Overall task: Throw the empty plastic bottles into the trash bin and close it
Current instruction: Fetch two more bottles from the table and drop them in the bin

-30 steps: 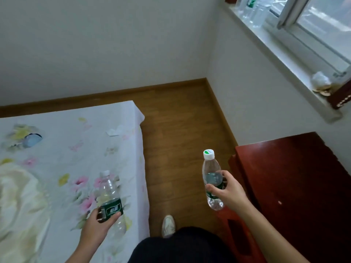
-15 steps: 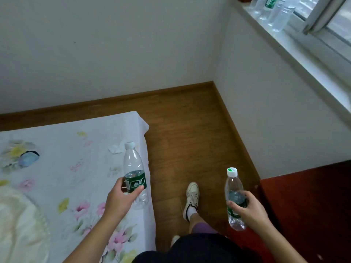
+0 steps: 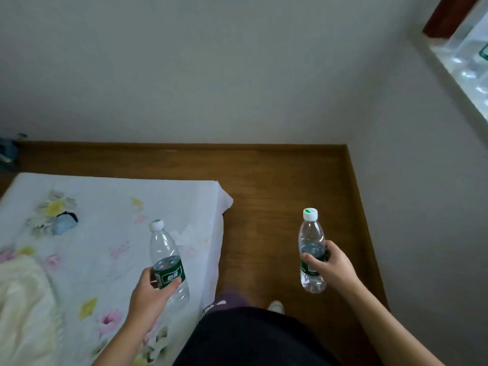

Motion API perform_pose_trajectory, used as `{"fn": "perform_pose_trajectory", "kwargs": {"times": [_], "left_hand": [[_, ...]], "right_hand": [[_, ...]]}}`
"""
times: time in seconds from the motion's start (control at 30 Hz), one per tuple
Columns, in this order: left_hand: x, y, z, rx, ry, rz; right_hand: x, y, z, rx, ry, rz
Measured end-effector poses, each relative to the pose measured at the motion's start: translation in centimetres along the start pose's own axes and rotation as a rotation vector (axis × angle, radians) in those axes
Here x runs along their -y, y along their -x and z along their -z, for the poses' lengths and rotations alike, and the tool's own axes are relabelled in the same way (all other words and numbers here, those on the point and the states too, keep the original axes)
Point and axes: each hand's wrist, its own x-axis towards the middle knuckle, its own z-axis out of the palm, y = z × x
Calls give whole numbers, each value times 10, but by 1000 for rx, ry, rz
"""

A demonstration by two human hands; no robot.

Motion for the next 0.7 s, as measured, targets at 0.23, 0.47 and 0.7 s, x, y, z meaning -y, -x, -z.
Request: {"fn": "perform_pose_trajectory", "kwargs": {"times": [0.23, 0.47, 0.7], "left_hand": [[-32, -70, -11, -36, 21, 120], [-134, -184, -49, 110, 20, 66], [-294, -284, -70, 208, 45, -95]], "right_hand": [[95, -108, 11, 58, 32, 114], [115, -198, 33, -56, 157, -32], [135, -263, 78, -165, 188, -128]]}}
